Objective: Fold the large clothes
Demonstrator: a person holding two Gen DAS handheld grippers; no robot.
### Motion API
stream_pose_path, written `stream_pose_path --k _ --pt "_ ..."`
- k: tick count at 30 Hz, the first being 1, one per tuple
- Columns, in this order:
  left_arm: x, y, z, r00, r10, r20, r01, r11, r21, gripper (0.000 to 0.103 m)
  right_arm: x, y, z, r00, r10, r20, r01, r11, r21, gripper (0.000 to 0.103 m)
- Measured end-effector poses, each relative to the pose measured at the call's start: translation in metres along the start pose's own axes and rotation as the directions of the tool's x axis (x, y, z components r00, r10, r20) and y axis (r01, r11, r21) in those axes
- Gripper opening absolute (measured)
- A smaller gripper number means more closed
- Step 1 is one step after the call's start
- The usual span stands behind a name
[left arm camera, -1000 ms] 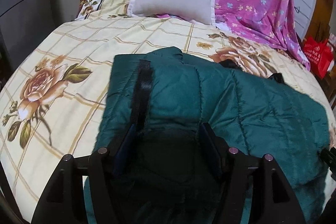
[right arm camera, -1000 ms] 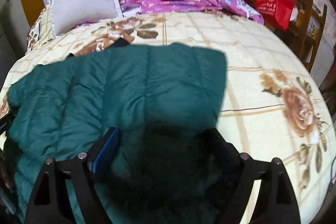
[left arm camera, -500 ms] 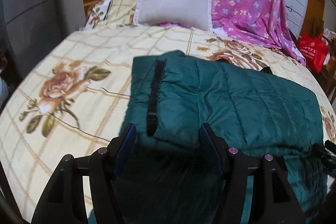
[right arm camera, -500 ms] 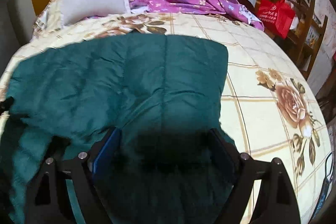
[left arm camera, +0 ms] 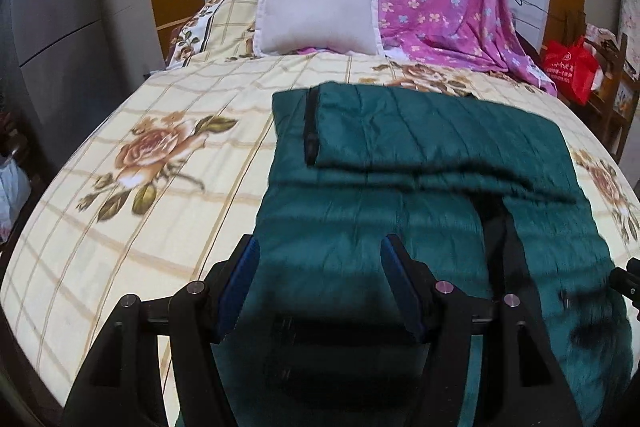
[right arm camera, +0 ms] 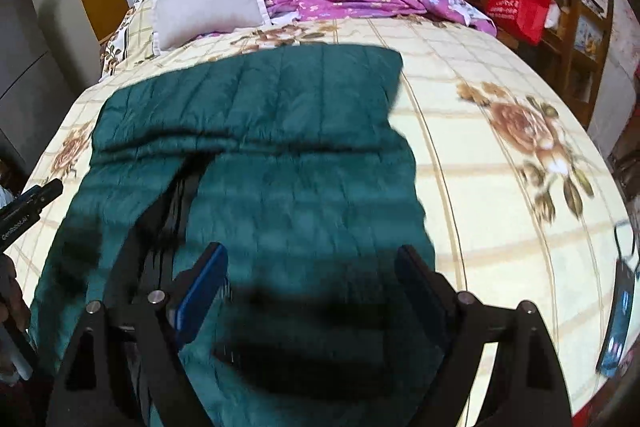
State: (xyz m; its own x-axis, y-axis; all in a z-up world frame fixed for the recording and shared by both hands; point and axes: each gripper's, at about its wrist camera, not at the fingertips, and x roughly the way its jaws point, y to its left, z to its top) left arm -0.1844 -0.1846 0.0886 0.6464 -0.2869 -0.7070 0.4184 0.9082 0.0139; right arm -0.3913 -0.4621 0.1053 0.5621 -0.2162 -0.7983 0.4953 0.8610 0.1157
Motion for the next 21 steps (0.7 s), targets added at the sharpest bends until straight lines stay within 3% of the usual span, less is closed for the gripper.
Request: stream_pose_path --k 10,21 --pt "-0.028 0.021 -0.046 1.0 0.008 -0.024 -0.008 1.0 -0.016 0.045 -0.014 -0.007 -0.053 0.999 -0.031 -0.031 0.031 0.999 0.01 0.088" --pt "-0.042 0.029 -0.071 0.999 -0.003 -0.049 0.001 1.0 -0.028 0.045 -0.02 -0.002 -0.077 0.998 -0.042 -0.042 0.041 0.999 -0.024 0.088"
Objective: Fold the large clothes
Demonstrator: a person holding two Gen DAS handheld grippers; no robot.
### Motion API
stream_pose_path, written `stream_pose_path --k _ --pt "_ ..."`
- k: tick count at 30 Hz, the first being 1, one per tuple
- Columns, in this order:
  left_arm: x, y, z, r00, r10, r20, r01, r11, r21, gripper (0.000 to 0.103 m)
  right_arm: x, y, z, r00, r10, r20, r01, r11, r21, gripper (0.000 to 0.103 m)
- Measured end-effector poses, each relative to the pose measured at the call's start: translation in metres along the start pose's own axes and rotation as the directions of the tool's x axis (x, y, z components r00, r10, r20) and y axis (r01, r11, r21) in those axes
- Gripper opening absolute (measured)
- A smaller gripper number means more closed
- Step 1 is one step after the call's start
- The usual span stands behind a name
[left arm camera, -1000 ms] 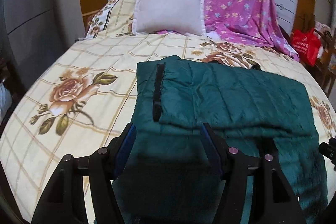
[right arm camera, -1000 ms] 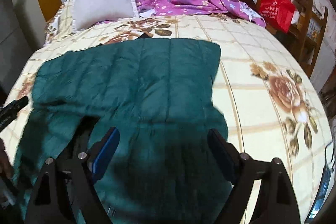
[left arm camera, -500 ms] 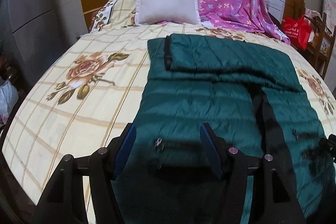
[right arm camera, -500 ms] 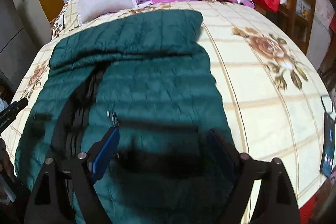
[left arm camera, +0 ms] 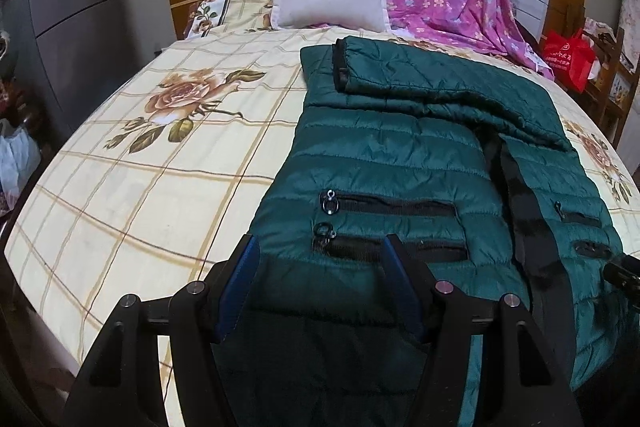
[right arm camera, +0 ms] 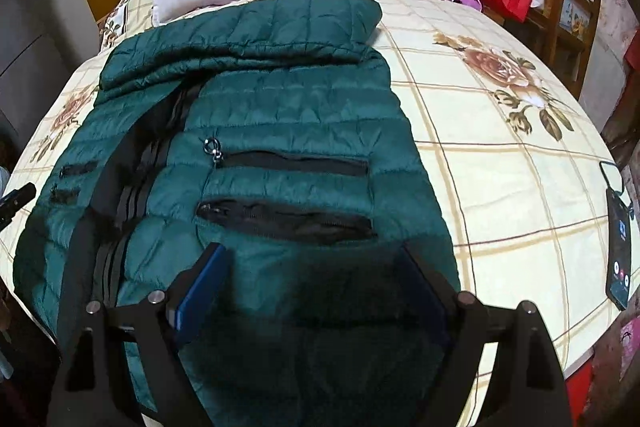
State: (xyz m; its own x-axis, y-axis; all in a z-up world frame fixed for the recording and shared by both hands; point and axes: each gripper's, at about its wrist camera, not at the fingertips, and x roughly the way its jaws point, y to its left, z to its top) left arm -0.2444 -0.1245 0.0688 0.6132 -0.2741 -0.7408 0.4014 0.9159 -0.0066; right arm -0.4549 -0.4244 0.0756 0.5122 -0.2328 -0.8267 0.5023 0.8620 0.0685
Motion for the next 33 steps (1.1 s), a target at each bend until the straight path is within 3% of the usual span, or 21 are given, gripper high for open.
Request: stream_pose_path --k 18,27,33 --pt "-0.007 0.02 -0.021 0.999 -0.01 -0.049 0.01 1.0 -0.012 0.045 -0.01 -0.003 -0.013 1.0 0.019 -0.005 -0.019 1.0 -0.014 0.088" --pt "-0.006 0.051 -0.031 0.985 -0.118 -0.122 0.105 0.989 -0.108 0.045 -0.01 -0.008 -0.018 0.999 0.024 -0.024 -0.025 0.999 -0.023 0.088" --pt "-0.009 0.063 -0.038 0.975 -0.161 -0.155 0.144 0.983 -0.116 0.045 -0.017 -0.018 -0.021 0.999 0.025 -0.028 -0.025 1.0 -0.016 0.088"
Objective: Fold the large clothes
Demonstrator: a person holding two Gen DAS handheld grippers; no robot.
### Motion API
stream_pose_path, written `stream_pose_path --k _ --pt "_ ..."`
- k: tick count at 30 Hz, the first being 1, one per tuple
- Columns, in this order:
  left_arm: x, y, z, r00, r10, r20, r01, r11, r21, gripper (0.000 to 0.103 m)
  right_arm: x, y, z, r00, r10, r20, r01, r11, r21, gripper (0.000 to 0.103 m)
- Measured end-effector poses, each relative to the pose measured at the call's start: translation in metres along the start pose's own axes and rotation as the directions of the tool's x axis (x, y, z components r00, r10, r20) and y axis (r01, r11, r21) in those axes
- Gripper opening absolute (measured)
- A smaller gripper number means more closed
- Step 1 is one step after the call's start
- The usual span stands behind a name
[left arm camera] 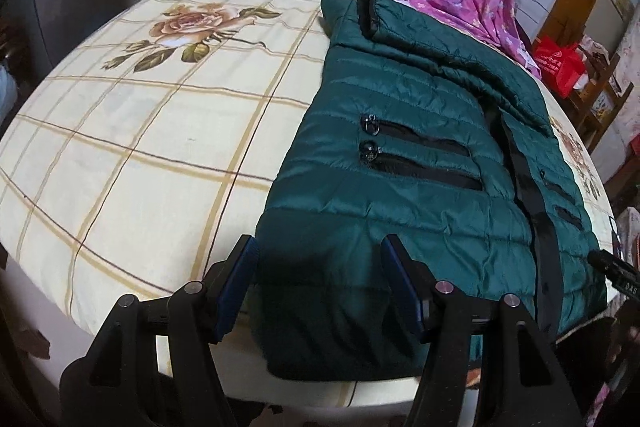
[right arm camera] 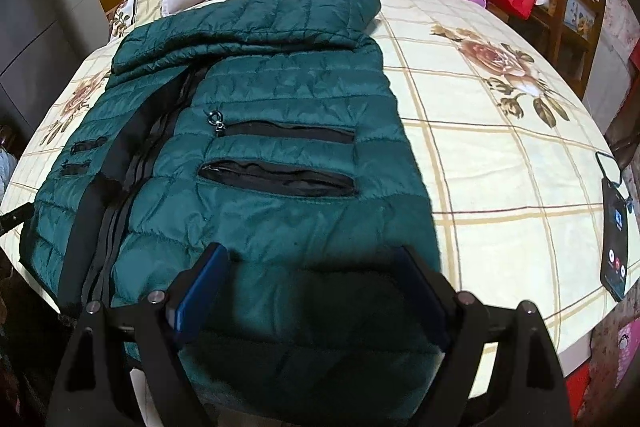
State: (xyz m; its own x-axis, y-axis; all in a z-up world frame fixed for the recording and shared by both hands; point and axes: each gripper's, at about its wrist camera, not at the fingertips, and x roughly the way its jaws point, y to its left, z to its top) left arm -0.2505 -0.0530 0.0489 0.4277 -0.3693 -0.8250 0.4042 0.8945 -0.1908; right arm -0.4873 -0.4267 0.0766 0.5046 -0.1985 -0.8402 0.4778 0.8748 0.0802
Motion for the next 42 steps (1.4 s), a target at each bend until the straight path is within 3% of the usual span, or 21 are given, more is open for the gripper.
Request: stream_pose_path --k 11,15,28,42 --pt "0.009 0.022 -0.013 0.991 -0.111 -0.075 0.106 0.992 -0.074 0.045 -0.004 -0.043 -0.013 0.999 -0.022 -0.044 0.024 0.998 0.063 0.089" --pt "0.016 0.025 -0.016 0.985 -0.141 -0.098 0.13 0.985 -0.109 0.046 0.0 -0.053 -0.017 0.998 0.021 -0.059 -0.015 0.995 0.098 0.089" --pt "0.018 0.019 -0.014 0.988 -0.118 -0.103 0.11 0.99 -0.083 0.047 0.013 -0.049 -0.024 0.987 0.122 -0.107 -0.113 0.99 0.09 0.089" --pt "0.021 0.009 -0.014 0.993 -0.072 -0.097 0.068 0.996 -0.049 0.048 0.014 -0.045 -0.027 0.977 0.199 -0.075 -0.194 0.979 0.069 0.089"
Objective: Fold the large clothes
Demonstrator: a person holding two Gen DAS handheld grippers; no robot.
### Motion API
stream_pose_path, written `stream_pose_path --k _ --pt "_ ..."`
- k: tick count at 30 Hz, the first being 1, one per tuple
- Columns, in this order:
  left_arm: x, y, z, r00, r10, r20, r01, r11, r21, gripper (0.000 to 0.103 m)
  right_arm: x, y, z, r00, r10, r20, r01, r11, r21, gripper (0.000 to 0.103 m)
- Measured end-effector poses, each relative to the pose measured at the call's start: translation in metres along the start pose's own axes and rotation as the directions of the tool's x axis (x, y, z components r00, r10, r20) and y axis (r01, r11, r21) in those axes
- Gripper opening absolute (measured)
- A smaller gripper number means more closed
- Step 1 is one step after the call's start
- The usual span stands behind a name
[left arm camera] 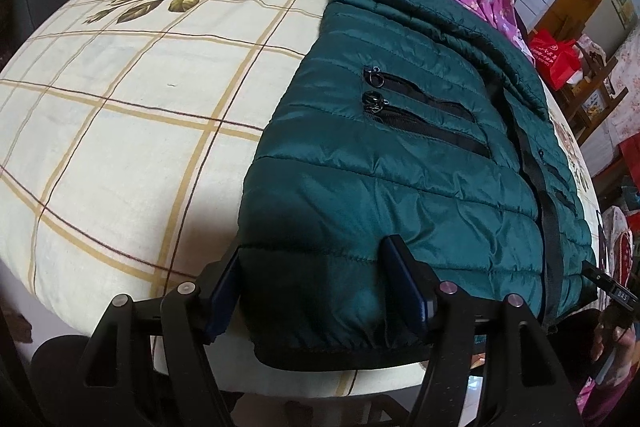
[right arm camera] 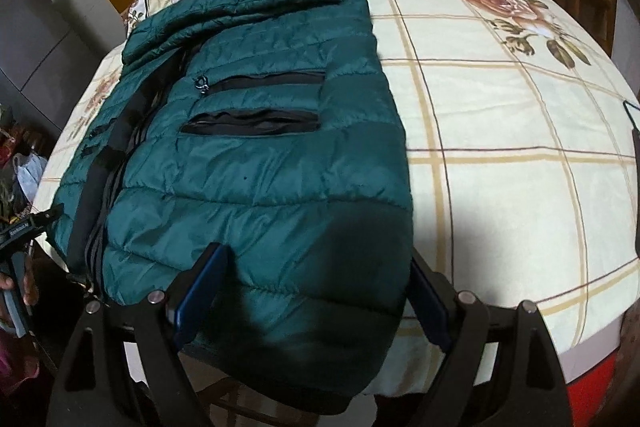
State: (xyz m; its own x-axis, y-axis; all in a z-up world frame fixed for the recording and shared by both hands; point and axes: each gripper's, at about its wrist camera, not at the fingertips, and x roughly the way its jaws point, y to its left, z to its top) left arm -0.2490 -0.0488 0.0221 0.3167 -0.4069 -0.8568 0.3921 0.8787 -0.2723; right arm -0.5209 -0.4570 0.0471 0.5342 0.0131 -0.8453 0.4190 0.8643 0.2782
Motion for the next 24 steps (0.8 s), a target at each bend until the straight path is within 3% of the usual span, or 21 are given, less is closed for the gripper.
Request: stream_pose_path --k 3,4,6,8,9,12,17,24 --pt "0.0 0.0 0.0 1.0 -0.007 0.006 0.007 1.0 0.001 0.045 -0.001 0.001 -0.002 0.999 0.031 0.02 -0.031 0.999 -0.01 0.083" --pt "-0.001 -0.002 0.0 1.0 -0.017 0.011 0.017 1.0 0.004 0.031 -0.001 0.001 -0.003 0.999 0.034 0.026 -0.034 0.999 -0.019 0.078" --pt "-0.005 -0.007 0.0 0.999 -0.006 0.039 0.005 1.0 0.023 0.01 -0.002 0.003 -0.004 0.998 0.048 0.034 -0.047 0.998 -0.04 0.047" --pt "-0.01 -0.012 0.001 0.998 0.008 0.068 -0.011 0.999 0.046 0.0 -0.005 0.005 -0.003 0.997 0.066 0.044 -0.064 0.997 -0.052 0.031" --pt "-0.014 -0.014 0.003 0.996 0.01 0.087 -0.014 0.998 0.053 0.0 -0.007 0.006 -0.002 0.996 0.069 0.05 -0.066 0.996 -0.059 0.024" --pt "-0.03 -0.016 0.015 0.989 -0.035 0.147 0.028 0.999 0.043 0.0 -0.017 0.007 0.007 0.992 0.107 0.073 -0.103 0.993 -0.061 0.019" --pt "-0.06 -0.025 0.054 0.96 -0.08 0.269 0.073 0.997 0.037 0.0 -0.045 0.004 0.041 0.966 0.194 0.172 -0.188 0.981 -0.051 0.018" --pt "-0.066 -0.045 0.143 0.919 -0.119 0.376 0.128 0.992 0.001 0.0 -0.055 0.001 0.127 0.925 0.178 0.335 -0.173 0.984 -0.046 0.018"
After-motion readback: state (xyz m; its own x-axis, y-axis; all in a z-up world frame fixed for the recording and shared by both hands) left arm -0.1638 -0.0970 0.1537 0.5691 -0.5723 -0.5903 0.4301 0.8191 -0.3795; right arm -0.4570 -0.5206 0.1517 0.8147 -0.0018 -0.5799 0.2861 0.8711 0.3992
